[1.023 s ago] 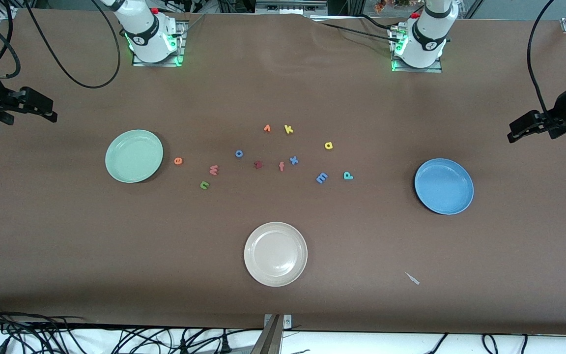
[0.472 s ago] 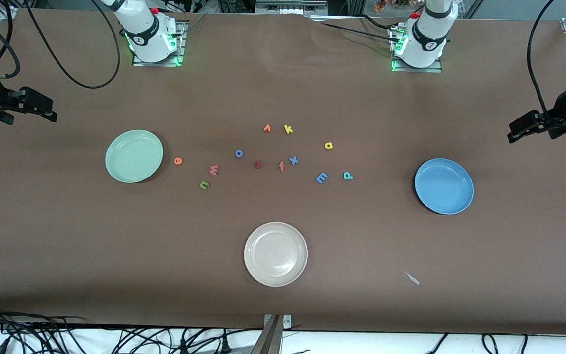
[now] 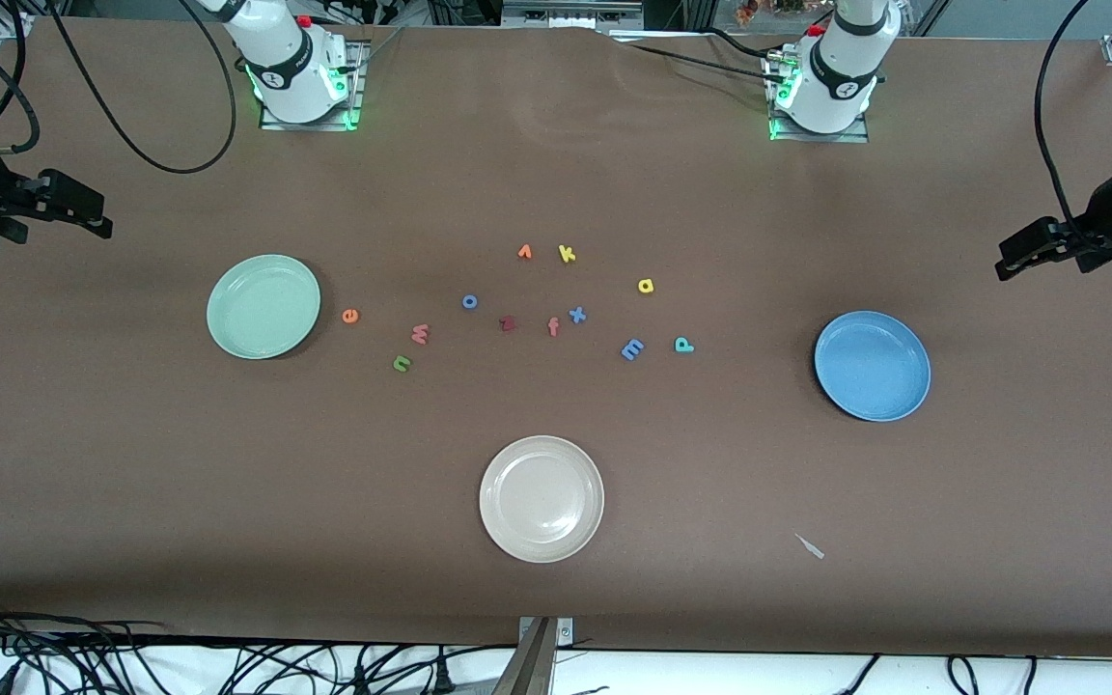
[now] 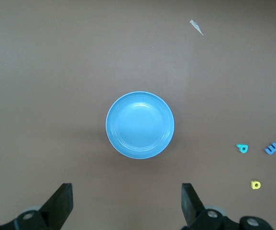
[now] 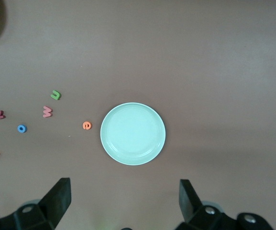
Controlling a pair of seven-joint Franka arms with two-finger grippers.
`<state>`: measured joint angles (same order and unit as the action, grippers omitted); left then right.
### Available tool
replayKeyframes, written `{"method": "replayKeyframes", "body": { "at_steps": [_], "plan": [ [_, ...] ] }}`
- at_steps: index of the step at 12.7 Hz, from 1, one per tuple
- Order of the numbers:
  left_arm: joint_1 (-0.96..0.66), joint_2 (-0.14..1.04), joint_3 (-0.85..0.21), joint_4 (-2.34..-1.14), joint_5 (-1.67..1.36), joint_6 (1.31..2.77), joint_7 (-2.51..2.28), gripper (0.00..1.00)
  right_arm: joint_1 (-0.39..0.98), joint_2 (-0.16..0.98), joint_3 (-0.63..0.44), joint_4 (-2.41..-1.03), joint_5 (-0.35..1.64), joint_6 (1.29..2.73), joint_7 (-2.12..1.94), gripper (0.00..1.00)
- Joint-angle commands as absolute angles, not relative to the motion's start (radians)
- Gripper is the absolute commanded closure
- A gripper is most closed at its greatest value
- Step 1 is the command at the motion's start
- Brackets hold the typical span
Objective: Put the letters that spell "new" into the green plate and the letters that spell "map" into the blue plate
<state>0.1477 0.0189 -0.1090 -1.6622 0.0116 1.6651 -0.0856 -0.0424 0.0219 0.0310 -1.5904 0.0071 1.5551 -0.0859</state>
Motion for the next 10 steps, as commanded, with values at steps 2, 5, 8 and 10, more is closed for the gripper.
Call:
{"method": "replayKeyframes", "body": {
  "at_steps": [2, 5, 8, 10],
  "plan": [
    [0.152, 0.006, -0.112, -1.677, -0.015, 1.675, -0.087, 0.0, -0.048, 0.009, 0.032, -1.597, 0.015, 1.545, -0.083, 0.0],
    [0.152, 0.006, -0.112, -1.677, -0.015, 1.677, -0.087, 0.0, -0.048, 0.009, 0.032, -1.597, 0.015, 1.545, -0.083, 0.0],
    [0.149, 0.008, -0.112, -1.675, -0.015, 1.675, -0.087, 0.0, -0.048, 0.009, 0.031, -1.605, 0.015, 1.545, -0.083, 0.0],
    [0.144, 0.008, -0.112, -1.675, -0.012, 1.675, -0.087, 0.0, -0.049, 0.015, 0.031, -1.605, 0.015, 1.539, -0.083, 0.0]
  ]
}}
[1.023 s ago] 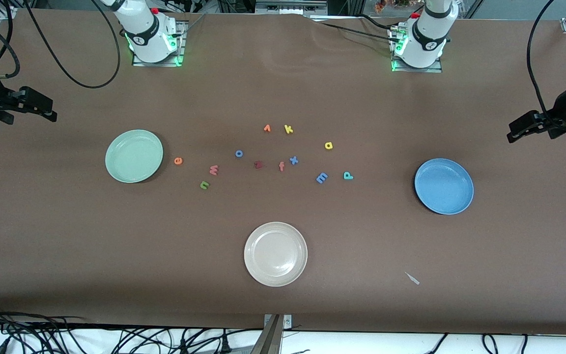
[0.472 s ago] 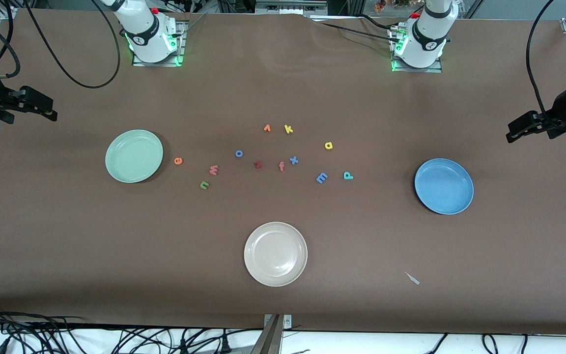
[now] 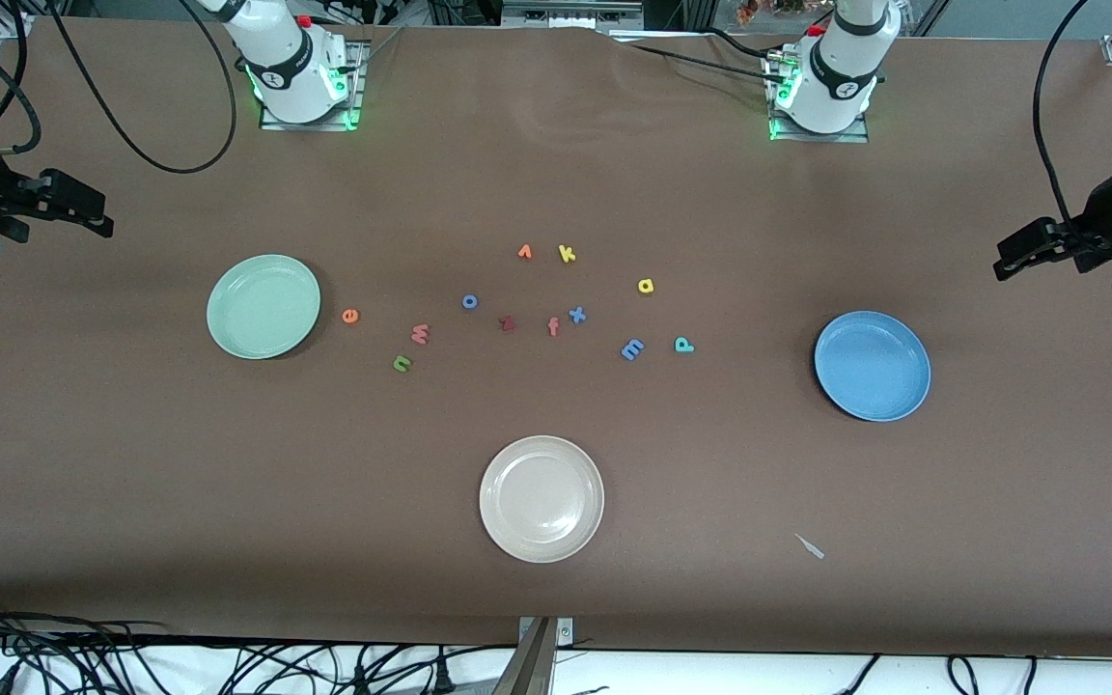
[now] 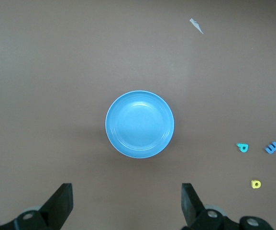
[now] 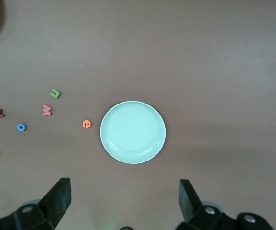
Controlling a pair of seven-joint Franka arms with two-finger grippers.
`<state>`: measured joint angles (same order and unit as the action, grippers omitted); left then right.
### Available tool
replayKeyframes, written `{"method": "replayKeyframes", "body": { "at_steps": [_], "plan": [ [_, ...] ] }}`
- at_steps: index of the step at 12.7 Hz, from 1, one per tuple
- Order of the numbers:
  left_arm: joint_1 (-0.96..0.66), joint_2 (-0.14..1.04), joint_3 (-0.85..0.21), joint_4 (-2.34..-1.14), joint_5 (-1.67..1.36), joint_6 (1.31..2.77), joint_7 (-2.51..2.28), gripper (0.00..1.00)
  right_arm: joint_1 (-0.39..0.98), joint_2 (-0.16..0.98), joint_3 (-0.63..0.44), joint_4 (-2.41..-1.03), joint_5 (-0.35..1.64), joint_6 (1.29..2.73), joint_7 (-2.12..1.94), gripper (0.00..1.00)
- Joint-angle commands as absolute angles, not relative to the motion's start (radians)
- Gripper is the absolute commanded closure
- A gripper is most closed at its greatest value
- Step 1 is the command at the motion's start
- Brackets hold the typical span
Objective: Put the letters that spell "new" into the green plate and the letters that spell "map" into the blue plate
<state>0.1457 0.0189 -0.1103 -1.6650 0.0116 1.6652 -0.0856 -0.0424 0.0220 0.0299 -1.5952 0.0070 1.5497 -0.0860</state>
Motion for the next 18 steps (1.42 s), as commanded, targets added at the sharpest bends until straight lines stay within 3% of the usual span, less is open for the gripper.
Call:
{"method": "replayKeyframes", "body": {
  "at_steps": [1, 5, 7, 9, 12, 15, 18],
  "plan": [
    [0.143, 0.009, -0.112, -1.675, -0.012, 1.675, -0.087, 0.0, -0.051, 0.026, 0.031, -1.603, 0.015, 1.539, -0.086, 0.0],
    [0.13, 0.035, -0.188, -1.674, -0.012, 1.674, -0.138, 0.0, -0.046, 0.084, 0.037, -1.608, 0.015, 1.462, -0.097, 0.0],
    [0.129, 0.072, -0.27, -1.672, -0.012, 1.672, -0.263, 0.0, -0.006, 0.092, 0.04, -1.65, 0.017, 1.501, -0.084, 0.0],
    [0.129, 0.119, -0.354, -1.669, -0.009, 1.672, -0.38, 0.0, 0.075, 0.101, 0.04, -1.75, 0.008, 1.67, -0.021, 0.0],
    [0.117, 0.198, -0.439, -1.661, -0.008, 1.689, -0.391, 0.0, 0.21, 0.185, 0.038, -1.77, 0.003, 1.787, 0.24, 0.0],
    [0.031, 0.28, -0.442, -1.669, -0.006, 1.767, -0.405, 0.0, 0.267, 0.262, 0.038, -1.802, -0.021, 1.866, 0.538, 0.0],
    [-0.061, 0.388, -0.442, -1.663, 0.015, 1.859, -0.478, 0.0, 0.284, 0.244, 0.04, -1.997, -0.026, 2.105, 0.667, 0.0]
  ]
}}
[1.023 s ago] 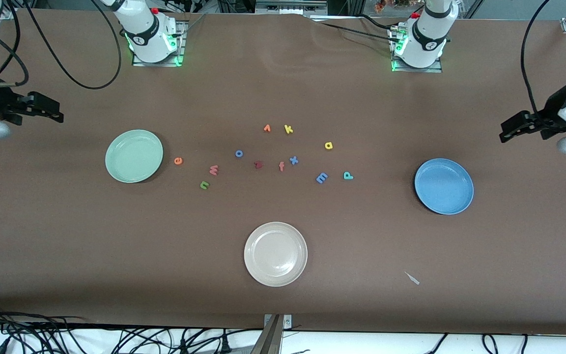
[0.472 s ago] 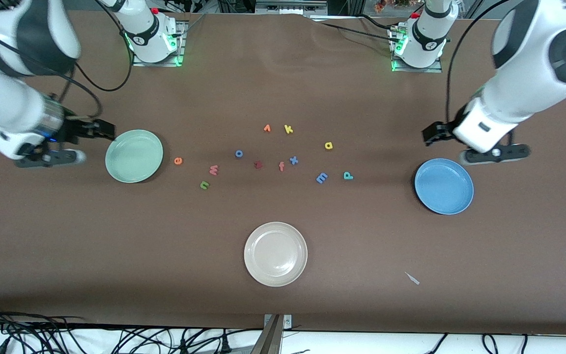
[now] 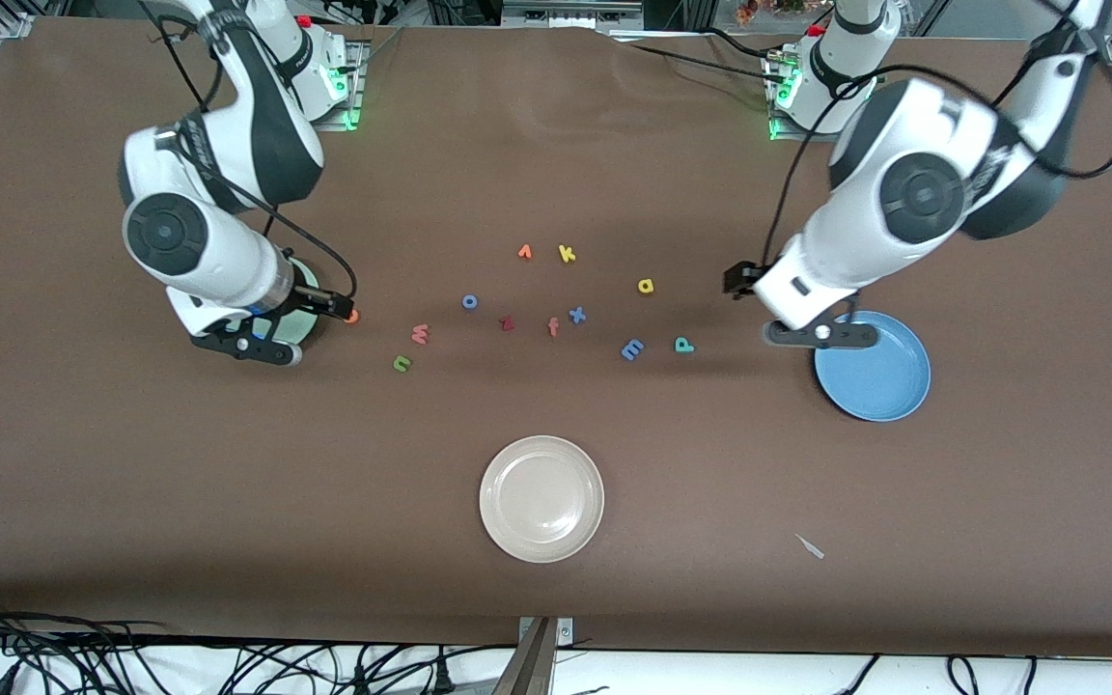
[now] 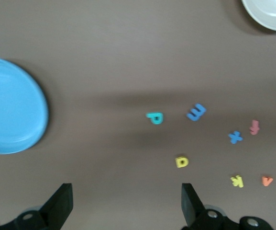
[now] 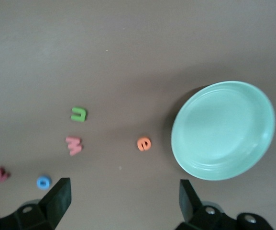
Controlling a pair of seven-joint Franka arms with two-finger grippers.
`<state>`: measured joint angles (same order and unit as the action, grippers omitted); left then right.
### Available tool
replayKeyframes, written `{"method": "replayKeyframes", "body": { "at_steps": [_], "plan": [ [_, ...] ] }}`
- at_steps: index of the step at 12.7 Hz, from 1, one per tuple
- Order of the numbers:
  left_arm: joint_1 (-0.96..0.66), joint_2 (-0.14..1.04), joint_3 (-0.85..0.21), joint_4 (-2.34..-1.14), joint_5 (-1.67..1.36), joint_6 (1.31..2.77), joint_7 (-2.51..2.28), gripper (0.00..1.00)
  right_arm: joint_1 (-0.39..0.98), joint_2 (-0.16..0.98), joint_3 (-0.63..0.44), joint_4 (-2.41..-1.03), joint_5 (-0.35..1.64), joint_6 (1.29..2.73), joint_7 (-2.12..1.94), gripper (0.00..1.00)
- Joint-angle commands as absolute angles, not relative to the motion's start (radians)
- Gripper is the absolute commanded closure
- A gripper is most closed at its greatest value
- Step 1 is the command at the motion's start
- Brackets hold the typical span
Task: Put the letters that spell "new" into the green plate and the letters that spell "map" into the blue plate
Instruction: 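Move the right gripper to orange e while the left gripper nears blue E, then grasp orange e with the right gripper while the left gripper grasps blue E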
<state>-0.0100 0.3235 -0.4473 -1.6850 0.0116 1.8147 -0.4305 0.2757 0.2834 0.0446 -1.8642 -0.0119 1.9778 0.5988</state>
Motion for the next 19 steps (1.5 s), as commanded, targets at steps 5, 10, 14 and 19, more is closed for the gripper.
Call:
{"method": "replayKeyframes", "body": {
  "at_steps": [5, 10, 14, 19],
  "plan": [
    [-0.152, 0.552, -0.442, -1.657, 0.084, 2.052, -0.515, 0.0, 0.299, 0.25, 0.04, -2.209, -0.028, 2.415, 0.986, 0.07],
    [-0.218, 0.688, -0.431, -1.657, 0.201, 2.209, -0.541, 0.0, 0.33, 0.308, 0.028, -2.267, -0.029, 2.517, 1.147, 0.11],
    [-0.221, 0.747, -0.428, -1.657, 0.308, 2.286, -0.558, 0.0, 0.33, 0.327, 0.0, -2.284, -0.031, 2.522, 1.174, 0.14],
    [-0.235, 0.787, -0.426, -1.657, 0.353, 2.31, -0.558, 0.04, 0.33, 0.37, -0.008, -2.292, -0.031, 2.585, 1.177, 0.19]
  ]
}}
